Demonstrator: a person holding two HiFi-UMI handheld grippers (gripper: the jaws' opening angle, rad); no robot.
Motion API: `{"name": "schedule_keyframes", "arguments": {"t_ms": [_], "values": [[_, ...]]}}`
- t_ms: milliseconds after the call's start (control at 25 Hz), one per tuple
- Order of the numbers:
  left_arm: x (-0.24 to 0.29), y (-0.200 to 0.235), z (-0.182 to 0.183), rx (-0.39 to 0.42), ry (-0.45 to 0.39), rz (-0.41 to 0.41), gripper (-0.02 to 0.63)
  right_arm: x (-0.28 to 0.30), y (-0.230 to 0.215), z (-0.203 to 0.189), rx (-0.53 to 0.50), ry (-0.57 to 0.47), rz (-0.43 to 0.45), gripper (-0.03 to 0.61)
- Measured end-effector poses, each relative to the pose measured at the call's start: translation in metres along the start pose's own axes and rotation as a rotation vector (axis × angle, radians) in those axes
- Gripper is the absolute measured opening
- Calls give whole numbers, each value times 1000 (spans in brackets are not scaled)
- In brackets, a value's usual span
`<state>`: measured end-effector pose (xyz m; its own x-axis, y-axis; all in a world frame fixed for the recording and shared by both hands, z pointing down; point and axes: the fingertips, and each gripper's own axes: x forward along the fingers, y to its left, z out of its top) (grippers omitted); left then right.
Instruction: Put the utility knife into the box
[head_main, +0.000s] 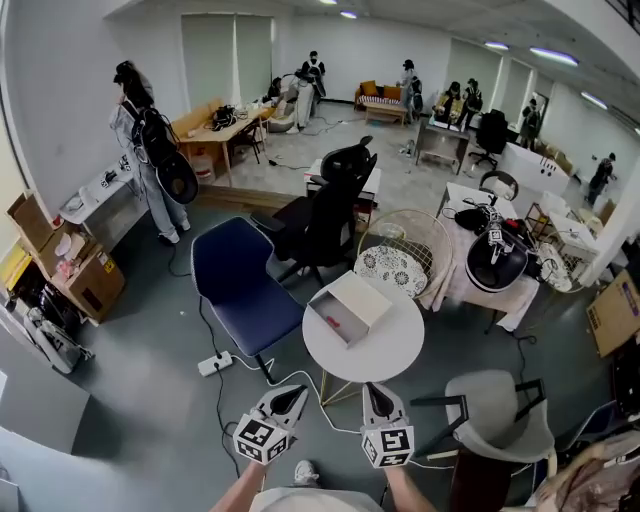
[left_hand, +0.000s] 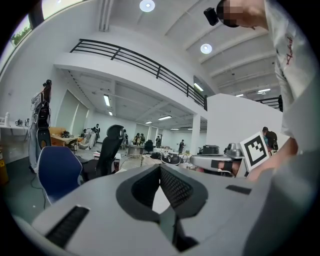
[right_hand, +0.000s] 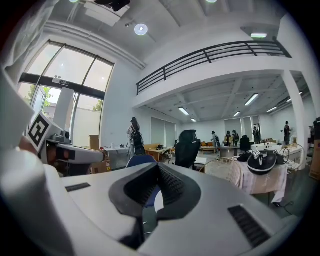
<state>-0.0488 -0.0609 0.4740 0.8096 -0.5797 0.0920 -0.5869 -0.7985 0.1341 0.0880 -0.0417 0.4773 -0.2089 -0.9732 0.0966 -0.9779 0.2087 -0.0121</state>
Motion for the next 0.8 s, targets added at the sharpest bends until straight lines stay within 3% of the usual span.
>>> {"name": "schedule_keyframes", "arguments": {"t_ms": [440, 800], "values": [[-49, -120, -19, -37, 19, -72, 11, -131, 22, -11, -1, 24, -24, 17], [-102, -171, -33, -47, 8, -78, 11, -198, 66, -19, -6, 28, -19, 17]]}}
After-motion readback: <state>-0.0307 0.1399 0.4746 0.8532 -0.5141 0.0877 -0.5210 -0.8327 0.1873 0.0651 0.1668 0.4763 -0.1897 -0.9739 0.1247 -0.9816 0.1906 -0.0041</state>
